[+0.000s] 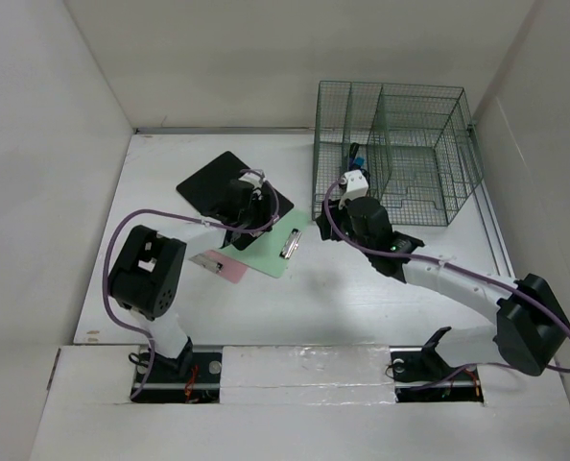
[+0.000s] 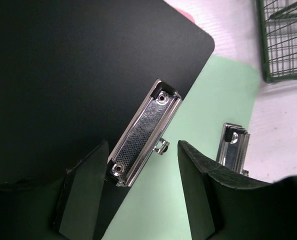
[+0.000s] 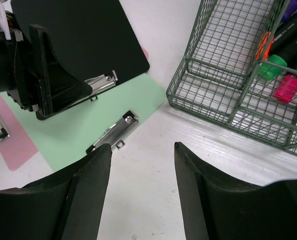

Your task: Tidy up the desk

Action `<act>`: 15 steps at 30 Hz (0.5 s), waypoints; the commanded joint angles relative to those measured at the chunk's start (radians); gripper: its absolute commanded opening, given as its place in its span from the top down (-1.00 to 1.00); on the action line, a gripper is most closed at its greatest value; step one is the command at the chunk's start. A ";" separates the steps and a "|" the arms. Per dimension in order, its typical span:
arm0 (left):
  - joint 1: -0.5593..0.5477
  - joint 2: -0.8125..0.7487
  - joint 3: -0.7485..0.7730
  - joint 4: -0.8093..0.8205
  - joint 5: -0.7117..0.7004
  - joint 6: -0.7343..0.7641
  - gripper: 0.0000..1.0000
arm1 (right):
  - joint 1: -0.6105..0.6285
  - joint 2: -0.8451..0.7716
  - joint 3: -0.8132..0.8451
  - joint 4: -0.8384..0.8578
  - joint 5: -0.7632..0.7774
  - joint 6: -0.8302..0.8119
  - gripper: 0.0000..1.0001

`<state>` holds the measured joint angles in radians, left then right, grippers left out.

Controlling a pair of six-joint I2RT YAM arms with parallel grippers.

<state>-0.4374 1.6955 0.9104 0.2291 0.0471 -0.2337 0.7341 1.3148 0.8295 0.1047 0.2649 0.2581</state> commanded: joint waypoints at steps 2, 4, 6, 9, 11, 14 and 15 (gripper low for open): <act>0.006 0.016 0.042 -0.008 0.033 0.040 -0.08 | -0.001 -0.023 -0.009 0.078 -0.003 -0.007 -0.17; 0.006 0.033 0.048 -0.014 0.042 0.040 -0.10 | -0.001 -0.017 -0.016 0.085 -0.010 -0.002 -0.17; 0.006 0.042 0.041 -0.004 0.046 0.043 -0.10 | -0.001 -0.002 -0.015 0.089 -0.021 -0.002 -0.17; 0.006 0.075 0.064 -0.017 0.027 0.042 -0.10 | -0.001 0.000 -0.017 0.092 -0.016 0.001 -0.16; 0.006 0.092 0.067 -0.031 0.023 0.042 -0.10 | -0.001 0.000 -0.017 0.099 -0.015 0.001 -0.16; -0.018 0.118 0.073 -0.042 -0.010 0.043 -0.11 | -0.001 -0.002 -0.018 0.098 -0.007 -0.002 -0.15; -0.033 0.134 0.096 -0.056 -0.022 0.042 -0.10 | -0.001 -0.005 -0.020 0.096 -0.003 -0.002 -0.15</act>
<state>-0.4469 1.7947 0.9703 0.2203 0.0559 -0.2020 0.7341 1.3170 0.8154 0.1406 0.2573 0.2584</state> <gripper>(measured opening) 0.549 0.578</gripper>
